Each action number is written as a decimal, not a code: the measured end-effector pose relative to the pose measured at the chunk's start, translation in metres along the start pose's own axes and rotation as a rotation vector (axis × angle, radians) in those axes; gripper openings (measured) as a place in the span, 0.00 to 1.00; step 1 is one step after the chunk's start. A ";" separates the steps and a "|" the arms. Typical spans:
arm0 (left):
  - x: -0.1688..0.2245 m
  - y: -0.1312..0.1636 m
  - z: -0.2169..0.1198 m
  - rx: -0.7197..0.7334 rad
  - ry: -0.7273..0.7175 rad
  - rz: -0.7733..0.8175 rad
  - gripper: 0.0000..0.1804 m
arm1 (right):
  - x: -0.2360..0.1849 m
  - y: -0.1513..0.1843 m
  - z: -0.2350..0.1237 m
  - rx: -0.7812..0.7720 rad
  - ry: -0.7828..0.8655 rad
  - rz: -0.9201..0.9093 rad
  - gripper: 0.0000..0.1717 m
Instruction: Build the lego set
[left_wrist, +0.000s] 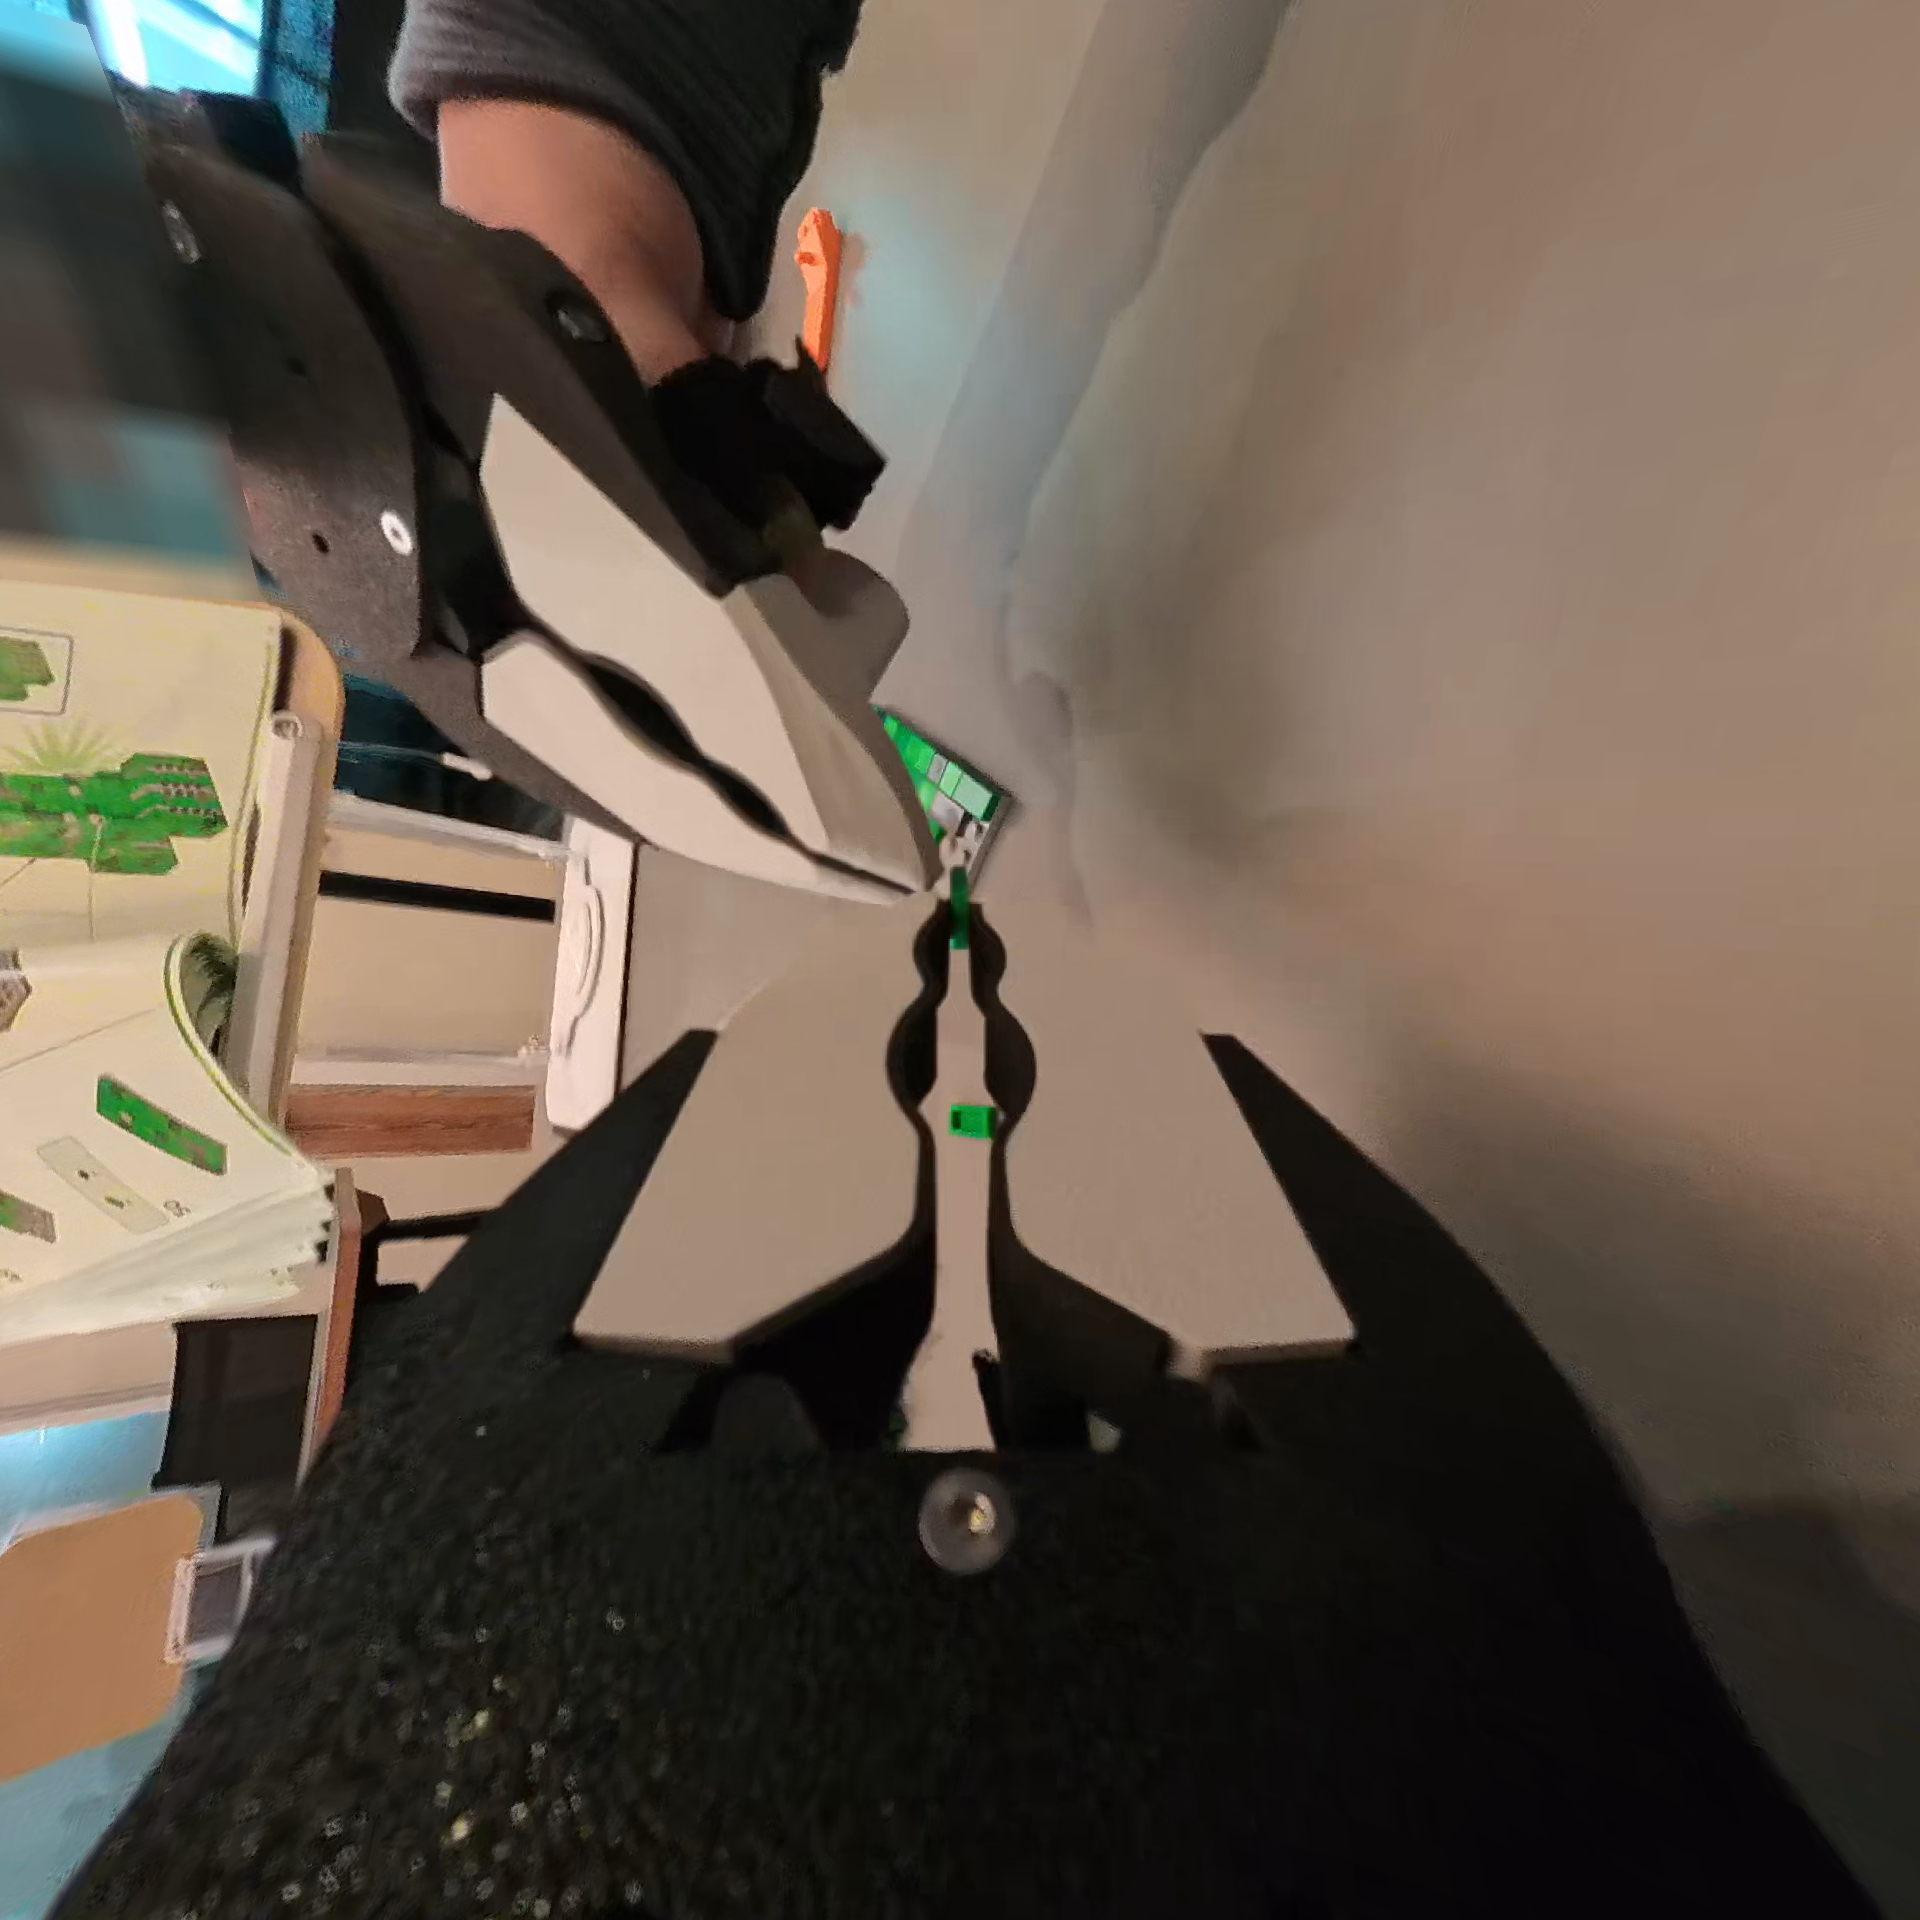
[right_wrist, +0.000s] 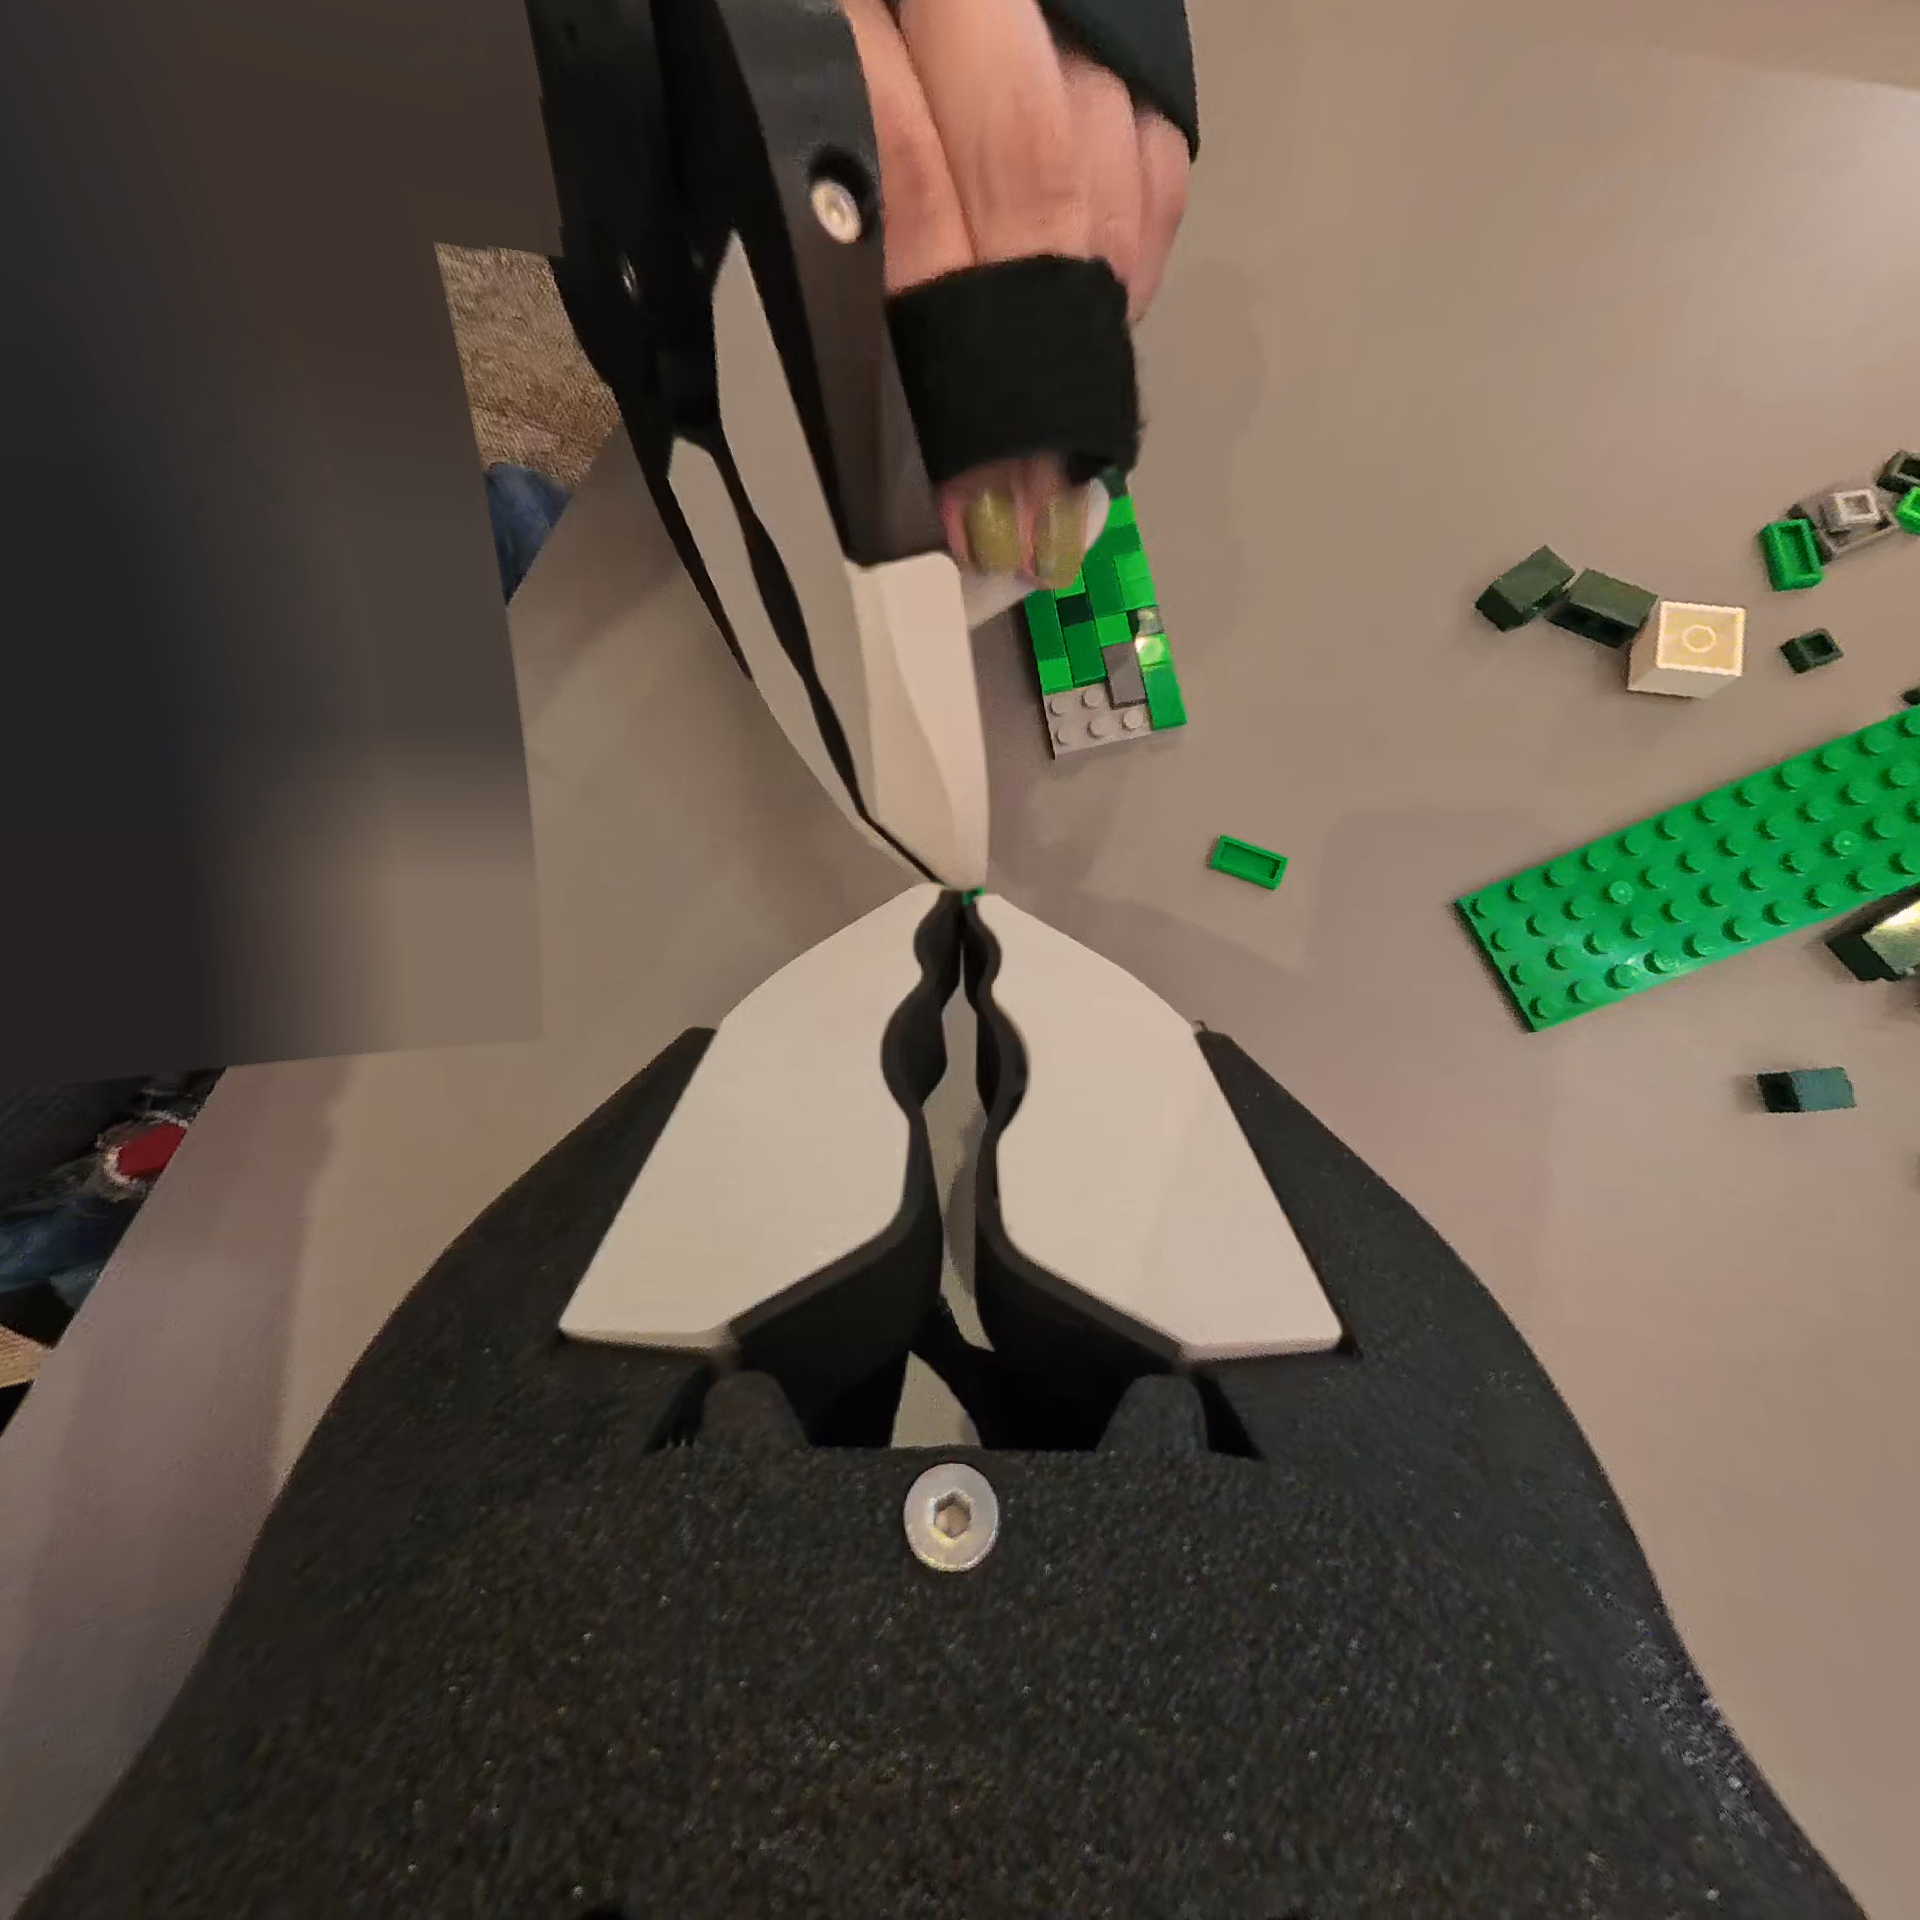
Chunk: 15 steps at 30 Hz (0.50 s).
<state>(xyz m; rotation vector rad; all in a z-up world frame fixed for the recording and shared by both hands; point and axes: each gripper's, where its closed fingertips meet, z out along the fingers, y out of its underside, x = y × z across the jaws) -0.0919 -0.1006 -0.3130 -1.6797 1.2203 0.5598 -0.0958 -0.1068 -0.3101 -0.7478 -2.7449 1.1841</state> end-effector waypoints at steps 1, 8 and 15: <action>-0.003 0.001 0.002 -0.019 -0.015 -0.031 0.01 | 0.002 -0.002 -0.001 0.013 0.023 0.003 0.00; -0.038 -0.020 -0.024 0.384 0.088 -1.048 0.01 | 0.002 -0.035 -0.036 0.227 0.470 -0.281 0.16; -0.060 -0.018 -0.035 0.586 0.135 -1.541 0.01 | -0.001 -0.043 -0.042 -0.081 0.953 -0.647 0.13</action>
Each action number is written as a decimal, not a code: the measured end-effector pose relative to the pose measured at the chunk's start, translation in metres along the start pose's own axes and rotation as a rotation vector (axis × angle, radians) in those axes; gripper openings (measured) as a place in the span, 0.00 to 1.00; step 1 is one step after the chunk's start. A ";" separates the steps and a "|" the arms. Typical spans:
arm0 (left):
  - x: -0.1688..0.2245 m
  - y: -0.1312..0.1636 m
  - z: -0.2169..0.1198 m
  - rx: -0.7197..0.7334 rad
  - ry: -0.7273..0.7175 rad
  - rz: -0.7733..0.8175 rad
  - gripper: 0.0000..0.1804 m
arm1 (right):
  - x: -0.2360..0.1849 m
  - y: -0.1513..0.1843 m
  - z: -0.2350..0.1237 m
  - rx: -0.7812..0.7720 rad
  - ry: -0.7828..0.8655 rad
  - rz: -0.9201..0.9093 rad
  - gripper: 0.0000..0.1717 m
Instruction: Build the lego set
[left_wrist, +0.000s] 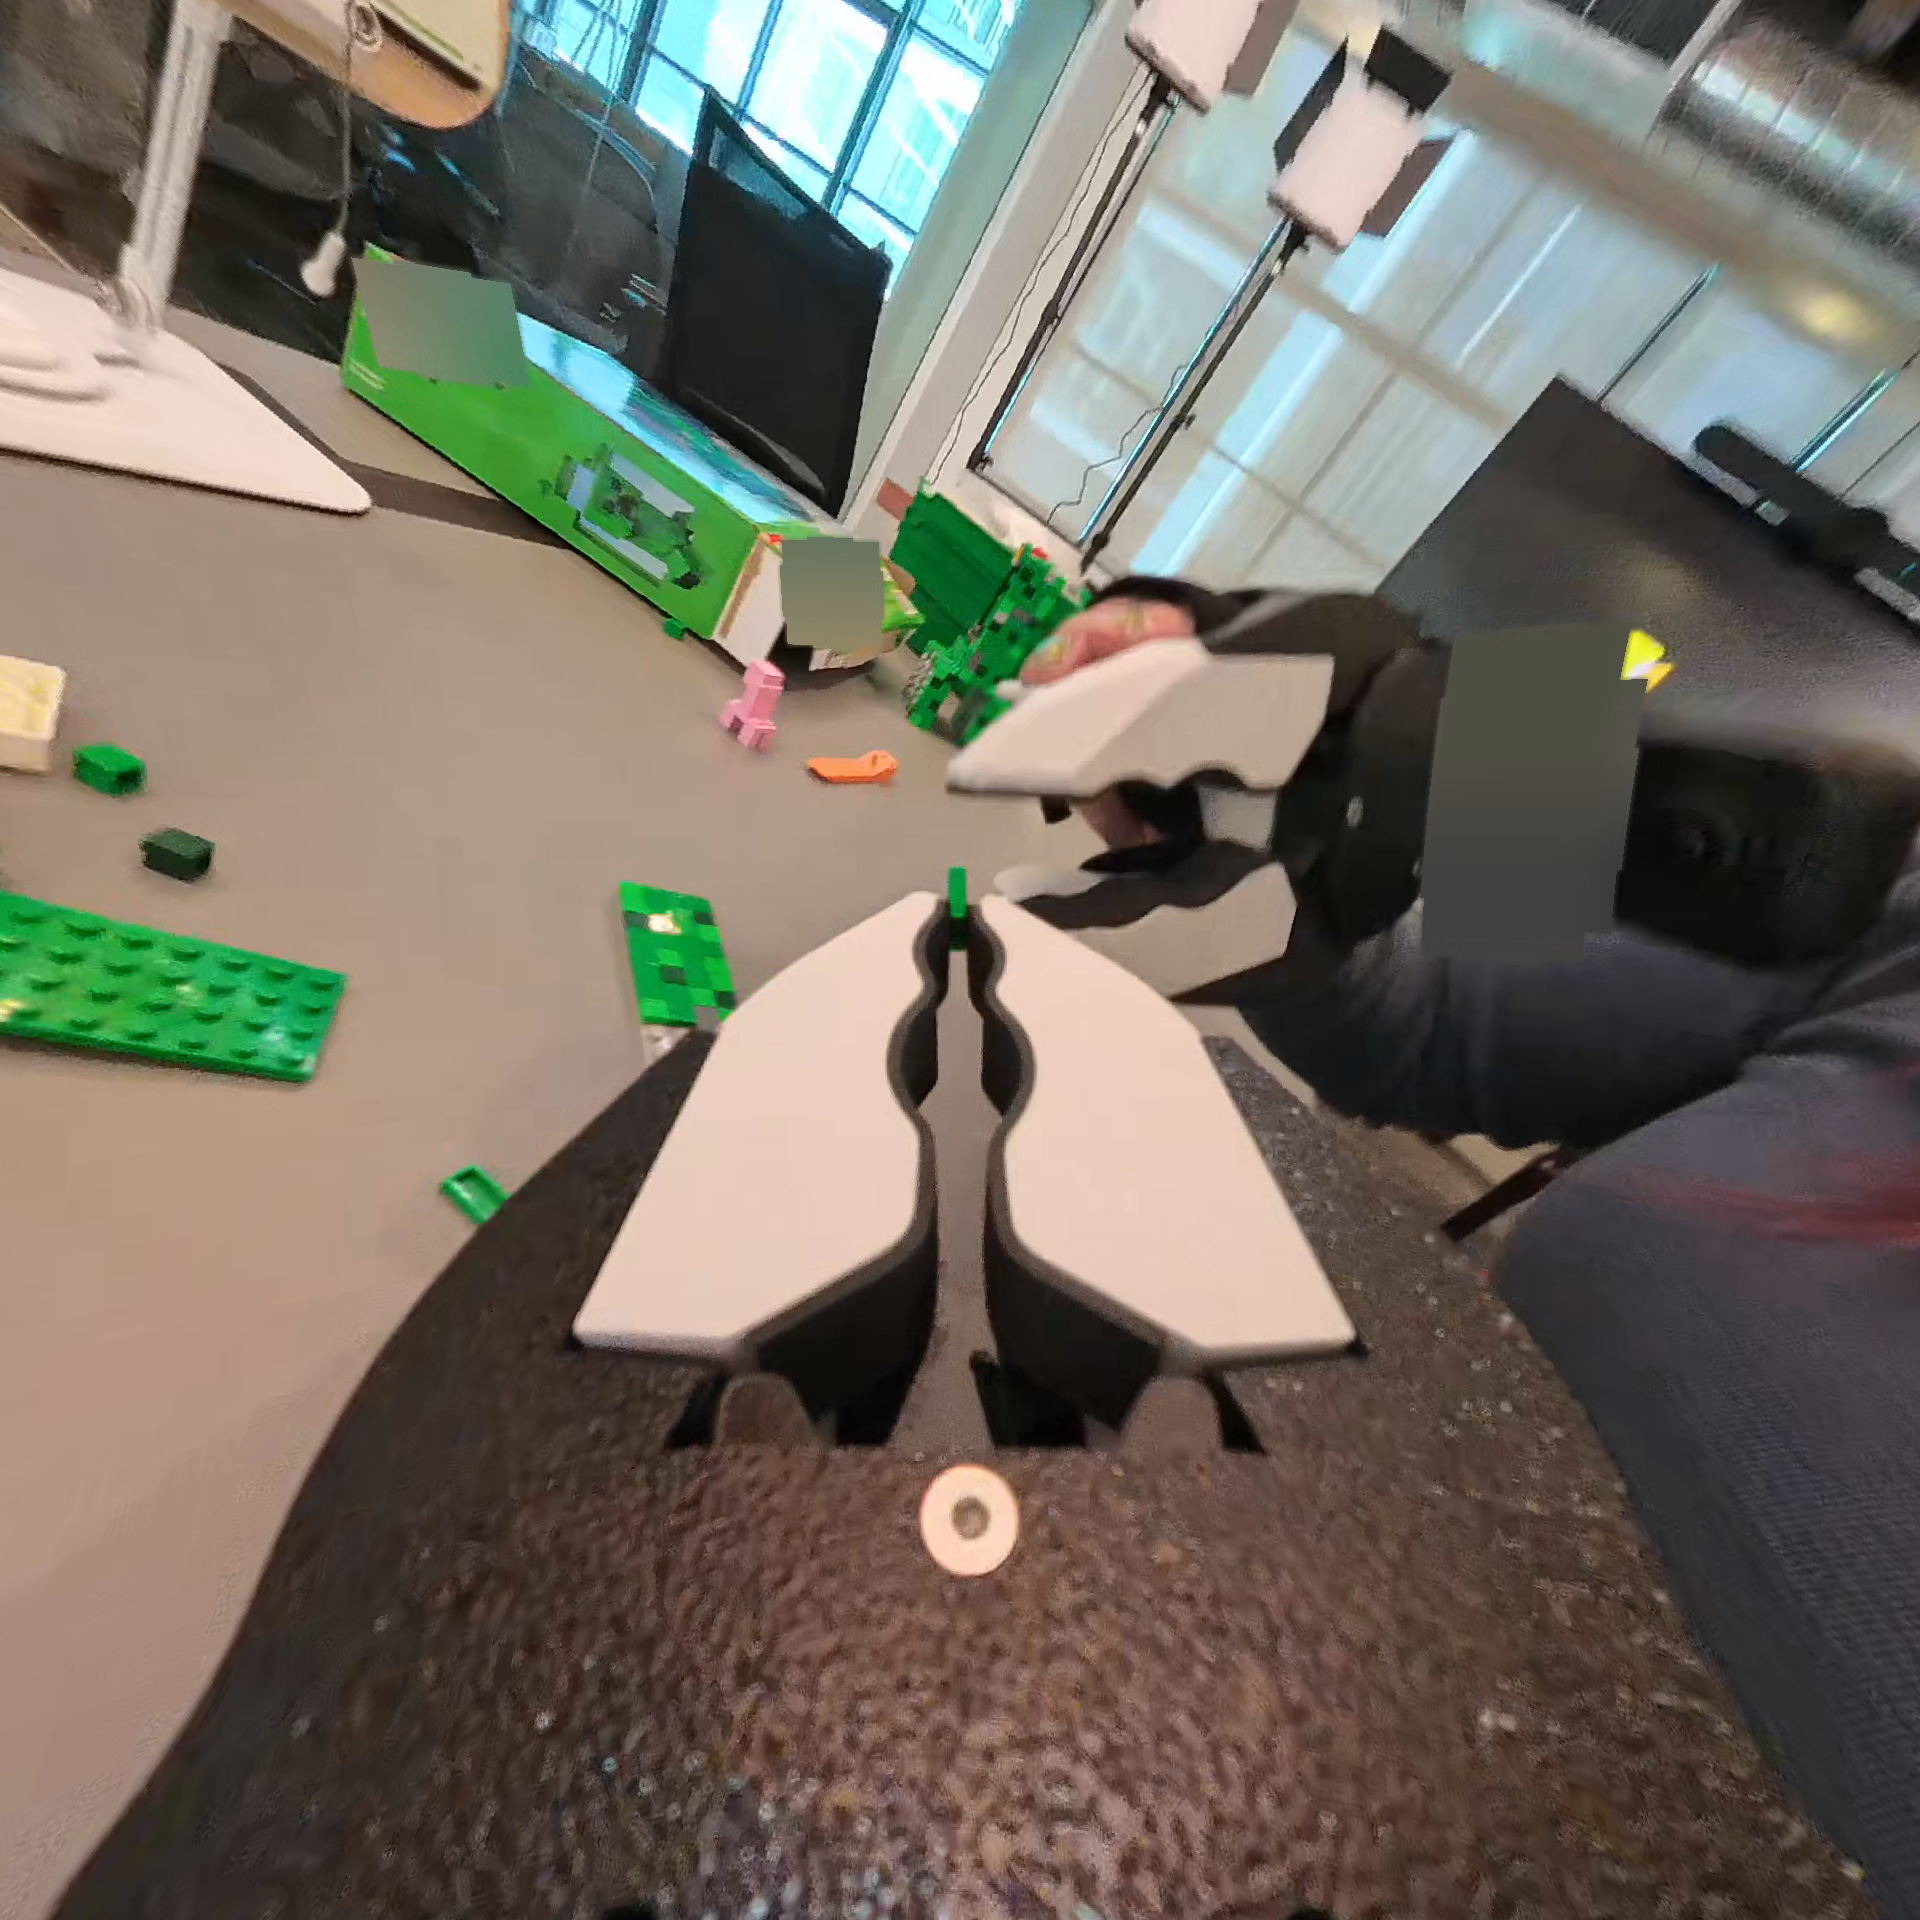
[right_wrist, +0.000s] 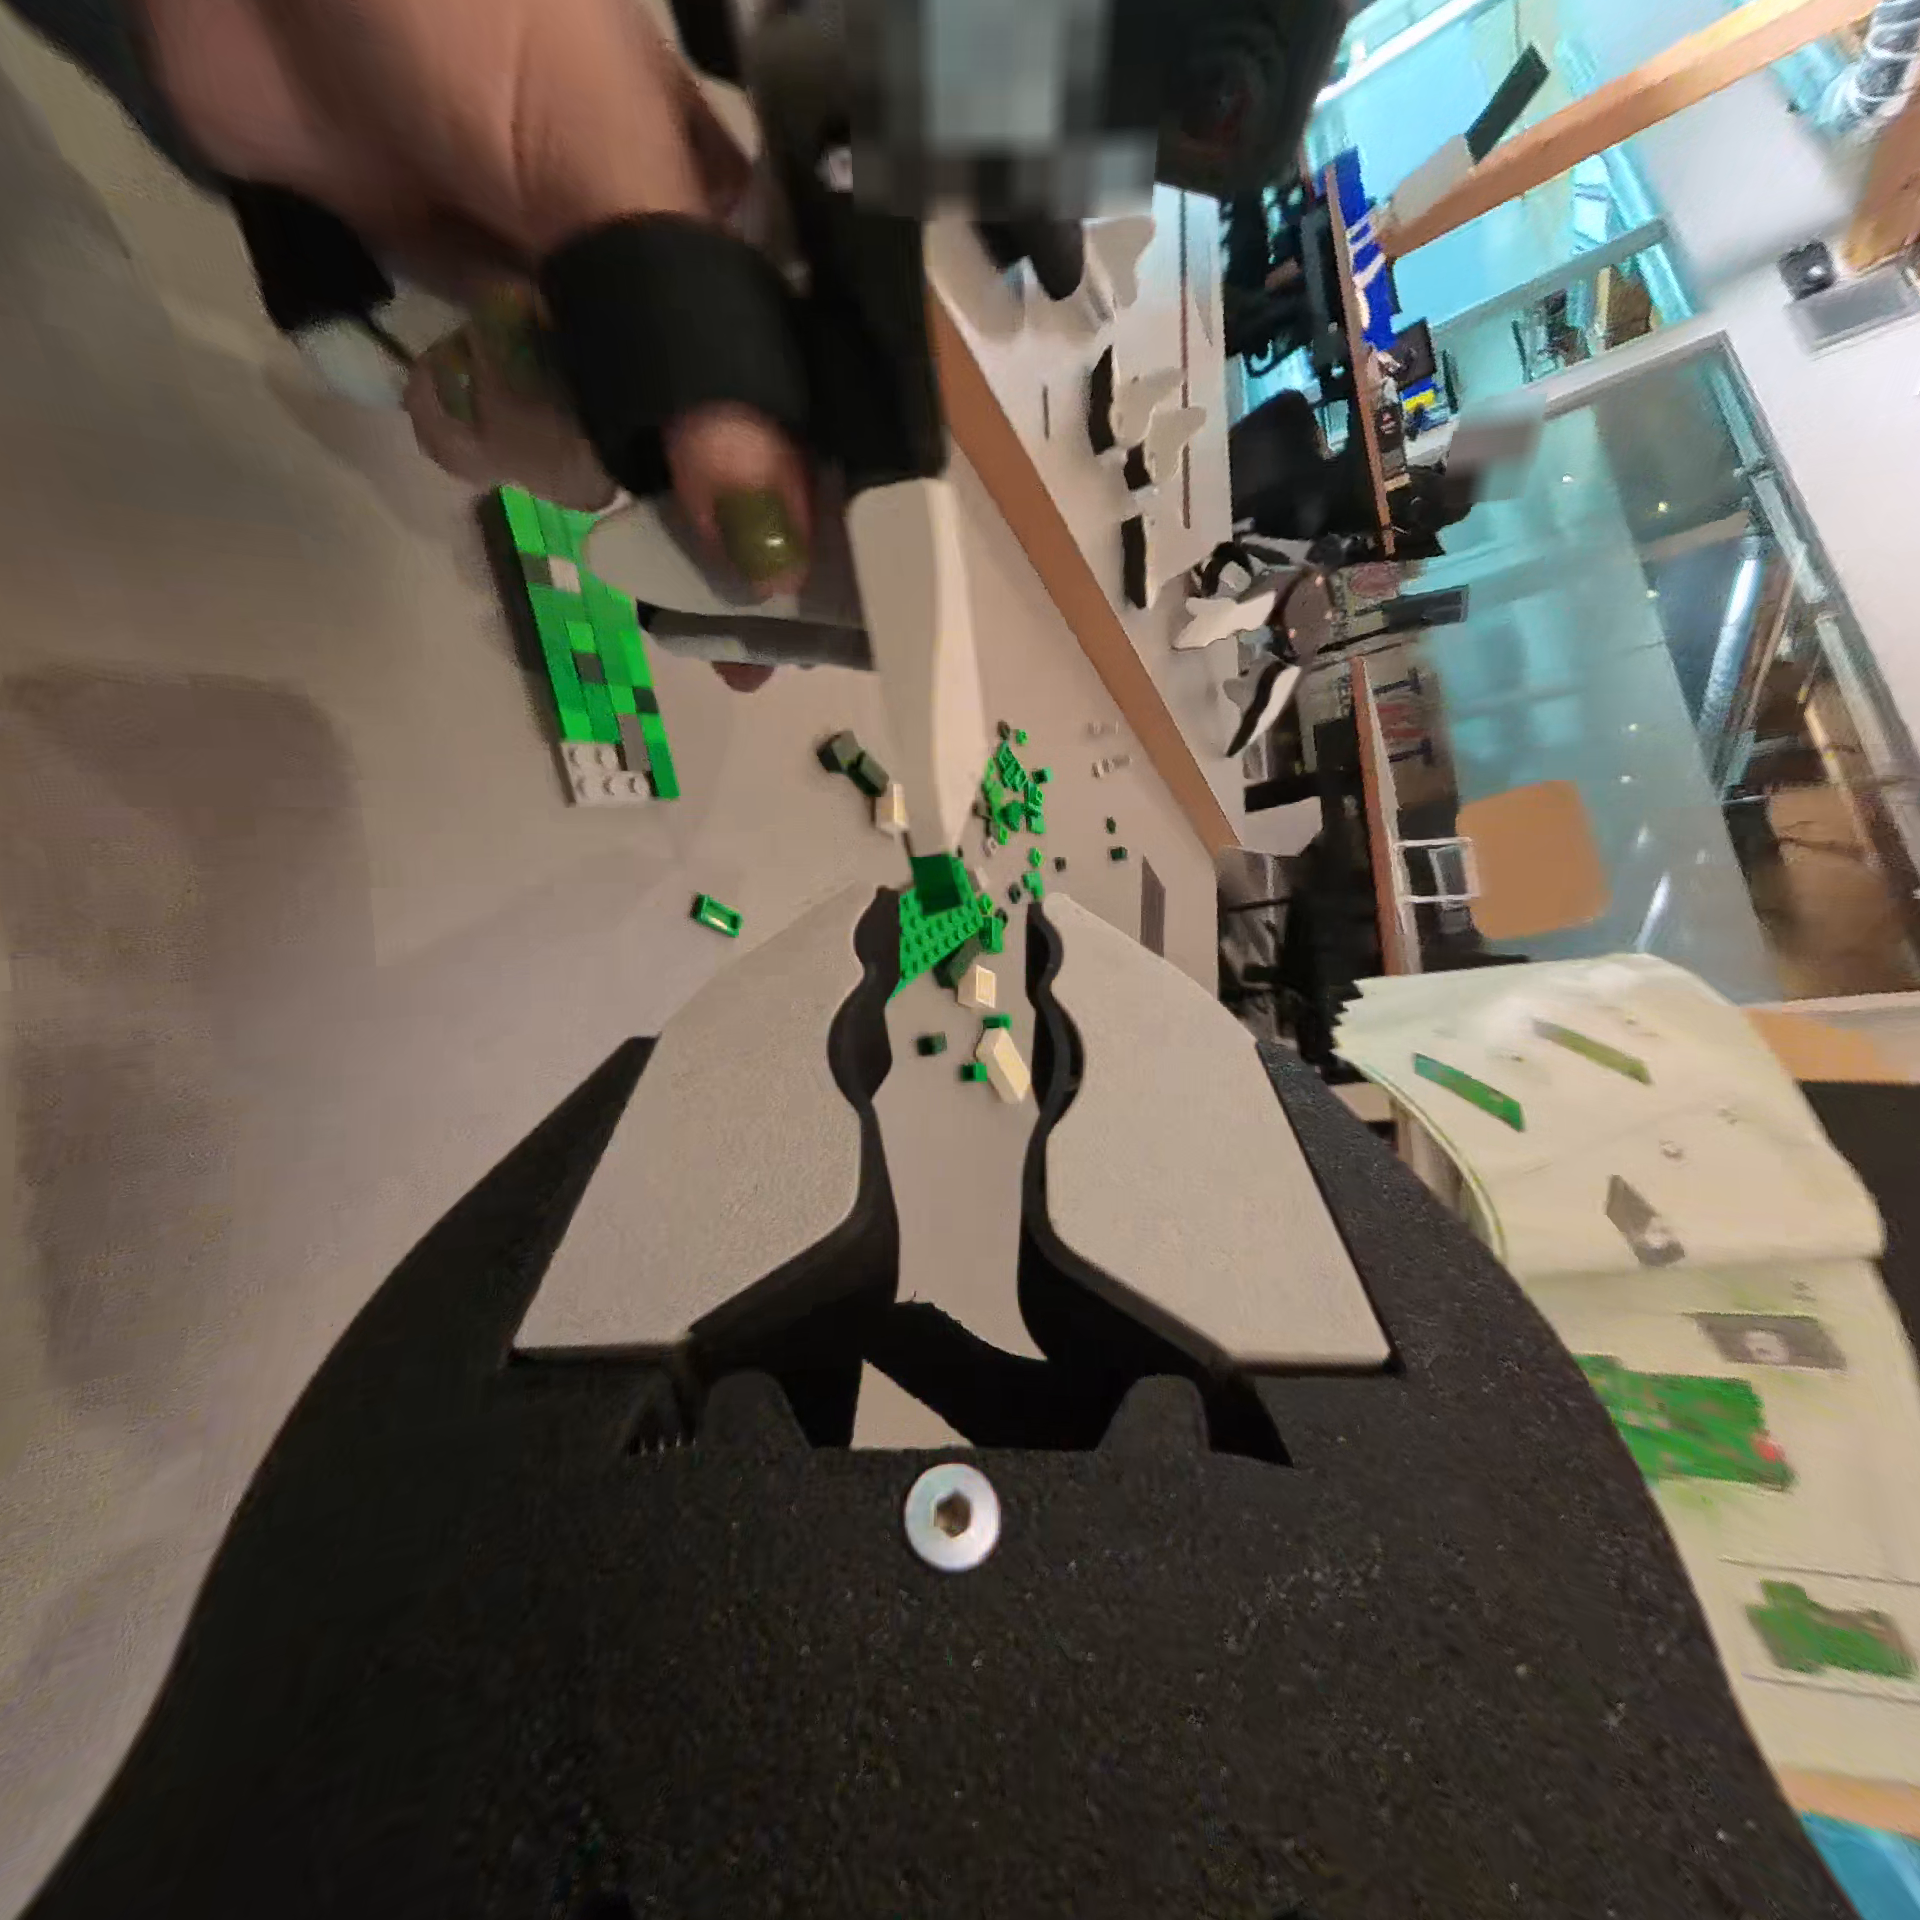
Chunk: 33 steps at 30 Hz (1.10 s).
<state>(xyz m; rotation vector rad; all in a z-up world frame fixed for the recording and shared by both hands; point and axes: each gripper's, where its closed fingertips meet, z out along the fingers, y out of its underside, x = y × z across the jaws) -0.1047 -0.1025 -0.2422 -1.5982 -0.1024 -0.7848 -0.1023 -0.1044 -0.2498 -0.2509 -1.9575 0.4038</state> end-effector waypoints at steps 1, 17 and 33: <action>0.001 0.000 0.001 0.003 0.013 -0.028 0.01 | -0.003 -0.001 0.000 -0.016 0.001 -0.024 0.12; -0.053 0.059 -0.091 -0.566 -0.348 0.500 0.33 | -0.031 0.022 -0.006 -0.114 -0.090 0.221 0.04; -0.072 0.091 -0.100 -1.040 -0.349 0.491 0.18 | -0.052 0.028 0.015 -0.165 -0.325 0.844 0.04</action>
